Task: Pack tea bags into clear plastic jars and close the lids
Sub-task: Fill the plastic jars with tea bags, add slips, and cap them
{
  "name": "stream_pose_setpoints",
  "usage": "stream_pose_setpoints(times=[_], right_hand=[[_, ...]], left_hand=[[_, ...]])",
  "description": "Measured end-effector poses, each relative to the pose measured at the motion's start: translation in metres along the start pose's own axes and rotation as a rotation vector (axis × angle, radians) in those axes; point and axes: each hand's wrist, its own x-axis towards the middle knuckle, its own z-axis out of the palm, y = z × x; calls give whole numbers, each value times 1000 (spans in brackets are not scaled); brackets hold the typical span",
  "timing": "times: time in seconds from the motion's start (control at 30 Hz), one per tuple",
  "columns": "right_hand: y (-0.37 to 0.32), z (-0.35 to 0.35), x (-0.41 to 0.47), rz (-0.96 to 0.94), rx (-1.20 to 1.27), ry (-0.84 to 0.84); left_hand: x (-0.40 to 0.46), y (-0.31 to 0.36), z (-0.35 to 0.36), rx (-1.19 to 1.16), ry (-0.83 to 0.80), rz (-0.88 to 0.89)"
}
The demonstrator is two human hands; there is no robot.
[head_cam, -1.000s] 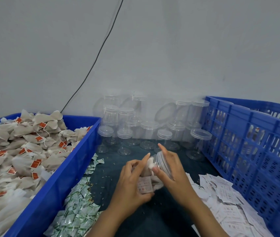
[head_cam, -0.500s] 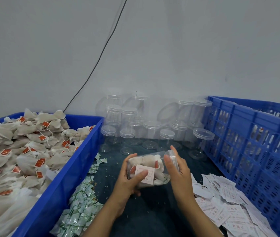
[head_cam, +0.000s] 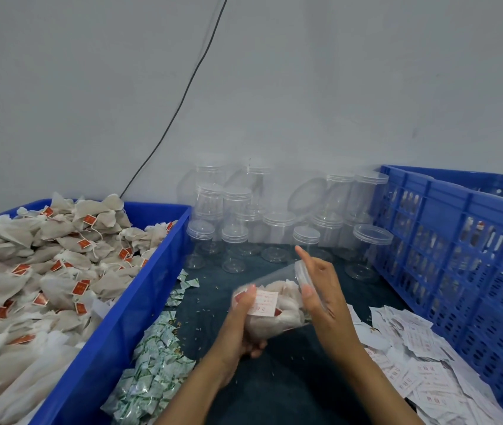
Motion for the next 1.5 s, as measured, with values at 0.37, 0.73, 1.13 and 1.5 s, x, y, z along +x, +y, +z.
stream_pose_setpoints(times=[0.37,0.73,1.13,1.5], right_hand=[[-12,-11,6,488,564,-126],[-4,0,4,480,244,11],[-7,4,-2,253,55,-37],[-16,8,13,408,264,55]], left_hand=[[-4,6,5,-136,57,161],[-2,6,1,-122,70,69],[-4,5,-1,-109,10,21],[-4,6,4,-190,65,86]])
